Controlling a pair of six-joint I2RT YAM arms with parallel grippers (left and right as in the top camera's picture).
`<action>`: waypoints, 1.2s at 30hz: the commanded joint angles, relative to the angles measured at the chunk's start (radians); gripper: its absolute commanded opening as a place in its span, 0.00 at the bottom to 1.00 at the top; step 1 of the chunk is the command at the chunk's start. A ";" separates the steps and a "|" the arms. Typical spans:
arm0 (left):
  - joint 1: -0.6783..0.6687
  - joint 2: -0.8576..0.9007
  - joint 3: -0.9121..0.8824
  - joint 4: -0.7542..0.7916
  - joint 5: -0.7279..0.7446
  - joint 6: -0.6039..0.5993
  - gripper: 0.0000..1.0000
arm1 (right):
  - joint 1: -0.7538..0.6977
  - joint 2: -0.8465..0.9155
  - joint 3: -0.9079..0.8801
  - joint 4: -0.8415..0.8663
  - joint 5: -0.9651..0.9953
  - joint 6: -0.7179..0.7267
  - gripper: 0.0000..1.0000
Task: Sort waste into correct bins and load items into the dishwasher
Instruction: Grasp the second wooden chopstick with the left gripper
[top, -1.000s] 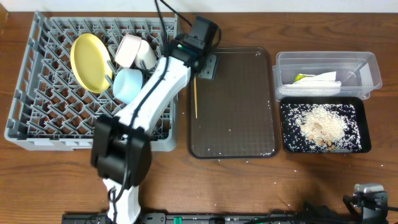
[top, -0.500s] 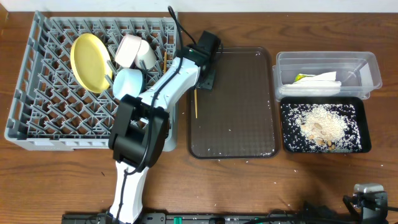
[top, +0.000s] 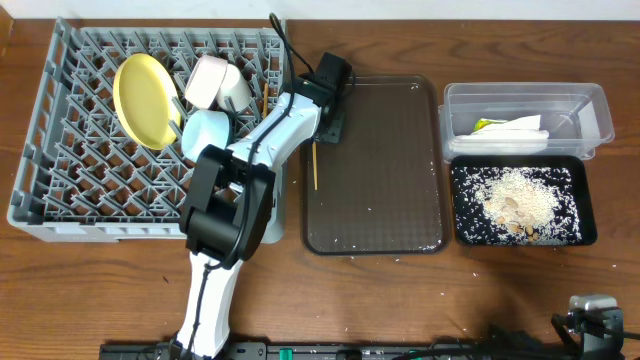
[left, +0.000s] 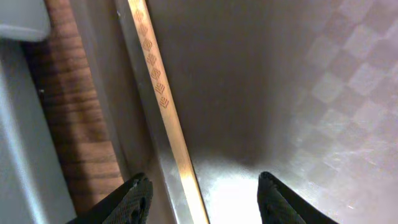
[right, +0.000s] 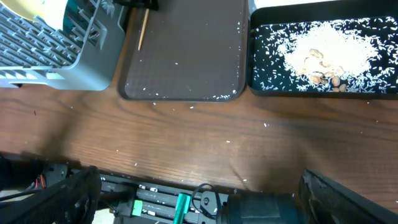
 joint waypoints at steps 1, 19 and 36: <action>0.005 0.048 -0.005 -0.003 0.019 -0.010 0.56 | -0.013 0.000 0.000 -0.002 0.006 0.009 0.99; 0.039 0.057 -0.005 0.008 0.135 -0.010 0.29 | -0.013 0.000 0.000 -0.005 0.006 0.009 0.99; 0.044 0.057 -0.023 0.009 0.142 -0.010 0.08 | -0.013 0.000 0.000 -0.005 0.006 0.009 0.99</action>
